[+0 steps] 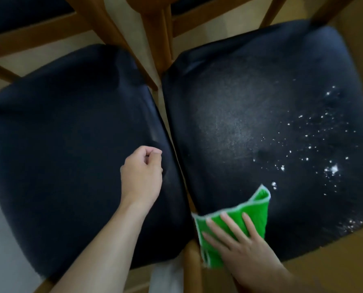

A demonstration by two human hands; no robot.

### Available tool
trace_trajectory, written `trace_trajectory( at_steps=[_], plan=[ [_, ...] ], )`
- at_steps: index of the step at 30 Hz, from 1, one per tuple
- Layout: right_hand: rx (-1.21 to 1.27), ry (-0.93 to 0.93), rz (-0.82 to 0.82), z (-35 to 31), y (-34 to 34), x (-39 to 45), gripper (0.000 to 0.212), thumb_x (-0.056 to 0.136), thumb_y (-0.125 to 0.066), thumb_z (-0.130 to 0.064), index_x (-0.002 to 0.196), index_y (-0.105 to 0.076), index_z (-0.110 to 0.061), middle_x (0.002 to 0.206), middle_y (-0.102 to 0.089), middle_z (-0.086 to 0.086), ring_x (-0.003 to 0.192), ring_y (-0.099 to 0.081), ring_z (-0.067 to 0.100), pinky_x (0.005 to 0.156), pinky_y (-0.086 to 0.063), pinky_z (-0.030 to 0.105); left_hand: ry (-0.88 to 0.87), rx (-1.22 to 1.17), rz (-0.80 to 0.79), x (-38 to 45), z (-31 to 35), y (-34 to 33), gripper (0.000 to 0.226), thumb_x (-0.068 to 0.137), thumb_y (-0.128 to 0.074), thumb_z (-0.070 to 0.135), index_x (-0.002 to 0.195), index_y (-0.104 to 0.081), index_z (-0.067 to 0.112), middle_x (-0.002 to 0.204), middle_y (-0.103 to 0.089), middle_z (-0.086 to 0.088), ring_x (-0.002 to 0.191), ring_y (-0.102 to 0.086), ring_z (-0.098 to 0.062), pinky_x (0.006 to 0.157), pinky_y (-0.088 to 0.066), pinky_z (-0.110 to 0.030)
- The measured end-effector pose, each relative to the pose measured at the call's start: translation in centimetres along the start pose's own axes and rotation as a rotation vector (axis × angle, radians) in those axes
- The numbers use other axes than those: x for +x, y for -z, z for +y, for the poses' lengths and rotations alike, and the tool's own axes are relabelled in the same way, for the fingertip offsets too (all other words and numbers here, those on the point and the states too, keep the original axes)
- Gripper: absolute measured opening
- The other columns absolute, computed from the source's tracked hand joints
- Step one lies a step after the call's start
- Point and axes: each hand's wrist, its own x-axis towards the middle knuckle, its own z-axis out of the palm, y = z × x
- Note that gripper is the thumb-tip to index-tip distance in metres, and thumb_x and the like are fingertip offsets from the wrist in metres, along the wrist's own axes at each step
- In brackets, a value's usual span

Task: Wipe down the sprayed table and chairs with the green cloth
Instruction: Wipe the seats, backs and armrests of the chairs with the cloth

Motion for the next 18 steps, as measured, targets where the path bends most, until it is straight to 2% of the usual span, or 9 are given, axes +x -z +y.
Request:
trace_trajectory(
  at_steps=[2, 4, 7, 9, 11, 13, 16, 18],
  plan=[
    [-0.073, 0.086, -0.014, 0.5, -1.2, -1.5, 0.068, 0.079, -0.048, -0.045, 0.145, -0.038, -0.029, 0.155, -0.029, -0.004, 0.137, -0.031, 0.027, 0.108, -0.014, 0.06, -0.015, -0.003, -0.002, 0.1, -0.4, -0.4, 0.023, 0.092, -0.048, 0.021, 0.077, -0.065, 0.025, 0.054, -0.057, 0.013, 0.049, -0.051, 0.004, 0.041, -0.037, -0.007],
    [-0.034, 0.105, 0.018, 1.1, -1.1, -1.3, 0.069, 0.08, -0.05, -0.046, 0.146, -0.039, -0.03, 0.156, -0.029, -0.007, 0.138, -0.029, 0.024, 0.109, -0.016, 0.058, -0.013, 0.0, -0.002, 0.0, -1.1, -1.1, 0.025, 0.092, -0.047, 0.023, 0.073, -0.064, 0.02, 0.052, -0.053, 0.009, 0.047, -0.047, 0.0, 0.04, -0.036, -0.011],
    [0.111, -0.017, 0.157, 2.2, 1.3, 2.2, 0.073, 0.079, -0.053, -0.047, 0.148, -0.036, -0.03, 0.158, -0.026, -0.008, 0.141, -0.027, 0.024, 0.109, -0.017, 0.056, 0.016, 0.025, -0.023, -0.4, -2.3, -2.1, 0.031, 0.093, -0.046, 0.033, 0.07, -0.062, 0.021, 0.053, -0.052, 0.009, 0.047, -0.044, -0.003, 0.046, -0.039, -0.02],
    [0.173, -0.161, 0.248, 3.7, 3.8, 6.6, 0.07, 0.085, -0.044, -0.046, 0.151, -0.028, -0.029, 0.16, -0.019, -0.007, 0.145, -0.019, 0.026, 0.11, -0.014, 0.058, 0.042, 0.049, -0.027, -0.8, -3.0, -2.5, 0.035, 0.095, -0.044, 0.038, 0.067, -0.062, 0.023, 0.053, -0.055, 0.014, 0.051, -0.047, -0.005, 0.053, -0.037, -0.029],
    [0.187, -0.305, 0.303, 5.6, 6.3, 11.6, 0.066, 0.09, -0.039, -0.044, 0.152, -0.024, -0.027, 0.162, -0.013, -0.005, 0.148, -0.012, 0.028, 0.11, -0.013, 0.062, 0.06, 0.048, -0.03, -1.2, -3.4, -2.4, 0.038, 0.094, -0.043, 0.04, 0.066, -0.063, 0.023, 0.053, -0.056, 0.019, 0.055, -0.049, -0.006, 0.057, -0.035, -0.03],
    [0.207, -0.402, 0.307, 7.4, 8.4, 15.5, 0.065, 0.092, -0.04, -0.043, 0.152, -0.024, -0.025, 0.162, -0.011, -0.003, 0.148, -0.009, 0.03, 0.11, -0.012, 0.065, 0.052, 0.069, -0.017, -1.5, -3.4, -2.1, 0.039, 0.094, -0.042, 0.042, 0.067, -0.064, 0.023, 0.055, -0.058, 0.016, 0.058, -0.052, -0.007, 0.059, -0.036, -0.03],
    [0.228, -0.449, 0.293, 7.5, 8.6, 16.2, 0.063, 0.094, -0.041, -0.041, 0.152, -0.026, -0.024, 0.162, -0.011, 0.0, 0.148, -0.01, 0.032, 0.11, -0.01, 0.066, 0.036, 0.085, 0.003, -1.5, -2.9, -1.3, 0.039, 0.093, -0.042, 0.042, 0.067, -0.065, 0.025, 0.057, -0.057, 0.011, 0.064, -0.055, -0.011, 0.064, -0.038, -0.03],
    [0.21, -0.38, 0.275, 6.1, 7.2, 13.5, 0.063, 0.092, -0.043, -0.041, 0.151, -0.028, -0.025, 0.162, -0.011, 0.002, 0.147, -0.01, 0.034, 0.111, -0.009, 0.065, 0.031, 0.069, 0.009, -1.2, -2.4, -0.9, 0.039, 0.093, -0.042, 0.042, 0.066, -0.065, 0.025, 0.056, -0.056, 0.011, 0.065, -0.055, -0.012, 0.065, -0.038, -0.03]
  ],
)
